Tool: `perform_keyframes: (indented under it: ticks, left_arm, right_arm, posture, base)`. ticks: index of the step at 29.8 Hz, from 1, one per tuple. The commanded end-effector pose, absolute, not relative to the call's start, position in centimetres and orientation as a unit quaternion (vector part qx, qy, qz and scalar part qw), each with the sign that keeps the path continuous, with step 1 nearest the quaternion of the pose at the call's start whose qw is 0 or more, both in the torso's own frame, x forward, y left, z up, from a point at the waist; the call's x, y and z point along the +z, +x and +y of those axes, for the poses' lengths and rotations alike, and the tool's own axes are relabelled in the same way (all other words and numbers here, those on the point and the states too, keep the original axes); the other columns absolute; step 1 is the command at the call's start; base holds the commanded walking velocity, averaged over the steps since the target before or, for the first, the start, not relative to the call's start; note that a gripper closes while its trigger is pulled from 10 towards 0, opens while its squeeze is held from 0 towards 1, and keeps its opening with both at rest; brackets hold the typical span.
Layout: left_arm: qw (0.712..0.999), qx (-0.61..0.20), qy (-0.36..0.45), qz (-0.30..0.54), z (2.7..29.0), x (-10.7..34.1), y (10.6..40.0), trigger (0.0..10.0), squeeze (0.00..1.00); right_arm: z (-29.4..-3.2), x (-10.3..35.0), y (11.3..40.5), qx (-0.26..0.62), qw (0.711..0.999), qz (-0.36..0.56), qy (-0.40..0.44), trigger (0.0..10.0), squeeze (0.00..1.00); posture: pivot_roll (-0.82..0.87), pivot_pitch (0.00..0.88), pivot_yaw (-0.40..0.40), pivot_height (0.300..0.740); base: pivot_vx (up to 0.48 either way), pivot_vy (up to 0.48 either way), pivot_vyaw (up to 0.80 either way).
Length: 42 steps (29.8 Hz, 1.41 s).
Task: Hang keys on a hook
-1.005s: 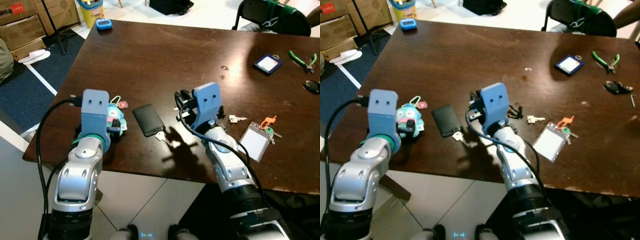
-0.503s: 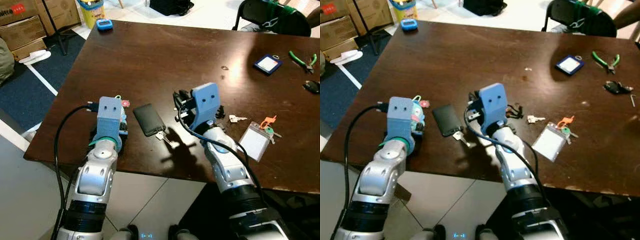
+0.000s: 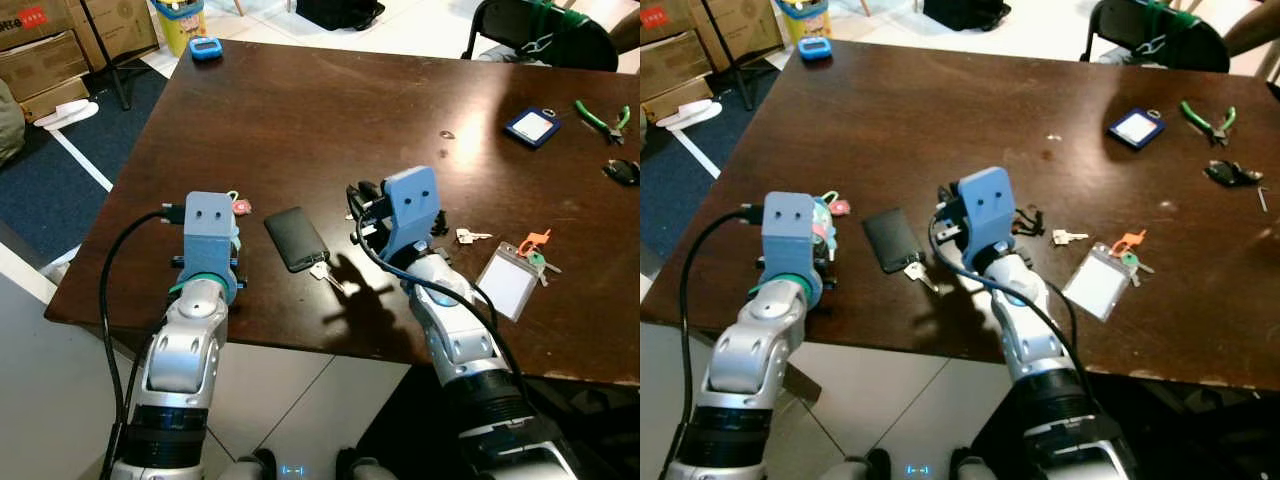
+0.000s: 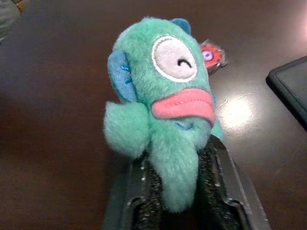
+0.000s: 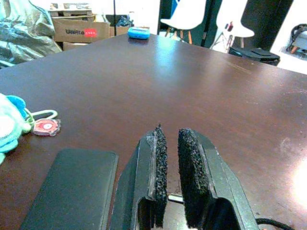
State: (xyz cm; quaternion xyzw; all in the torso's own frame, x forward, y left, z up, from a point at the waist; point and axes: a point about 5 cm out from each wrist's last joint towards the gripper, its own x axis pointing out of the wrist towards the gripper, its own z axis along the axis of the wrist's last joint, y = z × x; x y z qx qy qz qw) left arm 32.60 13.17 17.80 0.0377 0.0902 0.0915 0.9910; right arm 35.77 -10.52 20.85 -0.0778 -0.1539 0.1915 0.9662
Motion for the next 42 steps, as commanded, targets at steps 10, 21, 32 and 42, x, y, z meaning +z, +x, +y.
perform_keyframes:
  ticks: [10, 21, 32, 42]
  left_arm:
    - [0.999, 0.030, 0.000, -0.026, 13.3, 22.3, 30.4, 10.0, 0.00]
    - [0.991, -0.014, 0.079, -0.109, 12.4, 23.6, 27.3, 10.0, 0.00]
    - [0.994, 0.018, 0.064, -0.085, 14.0, 22.3, 27.7, 10.0, 0.00]
    - [0.992, 0.027, 0.086, -0.086, 14.8, 21.7, 27.6, 10.0, 0.00]
  right_arm:
    - [-10.5, 21.3, 35.4, 0.197, 0.964, -0.161, -0.076, 10.0, 0.00]
    - [-10.1, 22.0, 33.3, 0.189, 0.962, -0.194, -0.036, 10.0, 0.00]
    - [-10.1, 21.9, 33.2, 0.186, 0.963, -0.192, -0.028, 10.0, 0.00]
    - [-9.3, 22.1, 33.1, 0.189, 0.962, -0.194, -0.025, 10.0, 0.00]
  posture:
    - [-0.01, 0.165, 0.076, 0.740]
    - [-0.04, 0.088, 0.077, 0.740]
    - [-0.04, 0.070, 0.072, 0.740]
    - [-0.04, 0.036, 0.075, 0.740]
  base:
    - [0.000, 0.000, 0.00]
    - [0.000, 0.000, 0.00]
    - [-0.065, 0.000, 0.00]
    - [-0.359, 0.000, 0.00]
